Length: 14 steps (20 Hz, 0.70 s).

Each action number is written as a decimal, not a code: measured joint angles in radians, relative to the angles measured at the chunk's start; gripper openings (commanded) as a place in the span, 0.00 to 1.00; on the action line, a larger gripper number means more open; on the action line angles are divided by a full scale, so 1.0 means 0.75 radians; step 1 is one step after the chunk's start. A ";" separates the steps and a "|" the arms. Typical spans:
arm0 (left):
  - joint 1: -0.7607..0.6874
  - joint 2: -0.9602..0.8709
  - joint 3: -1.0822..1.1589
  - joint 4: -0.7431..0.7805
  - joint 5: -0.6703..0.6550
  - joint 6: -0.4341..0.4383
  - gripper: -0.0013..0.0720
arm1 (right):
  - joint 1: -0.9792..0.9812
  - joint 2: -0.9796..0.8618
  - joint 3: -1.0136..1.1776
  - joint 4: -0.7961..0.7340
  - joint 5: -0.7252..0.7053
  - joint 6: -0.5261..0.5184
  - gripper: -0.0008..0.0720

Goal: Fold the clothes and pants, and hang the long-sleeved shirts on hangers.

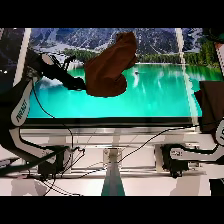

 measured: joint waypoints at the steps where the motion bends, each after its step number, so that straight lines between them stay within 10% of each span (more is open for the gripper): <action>1: -0.005 -0.021 0.000 -0.035 0.006 0.008 0.67 | 0.000 -0.001 0.000 0.000 -0.008 0.000 0.03; 4: -0.035 -0.069 0.001 -0.115 0.045 0.026 0.56 | 0.000 -0.001 0.000 0.001 -0.028 0.000 0.03; 6: -0.063 -0.087 0.000 -0.142 0.094 0.030 0.03 | 0.000 -0.002 0.000 0.000 -0.041 0.000 0.03; 14: -0.042 -0.010 0.000 -0.172 0.090 0.046 0.03 | -0.002 -0.018 -0.025 -0.034 -0.077 -0.044 0.03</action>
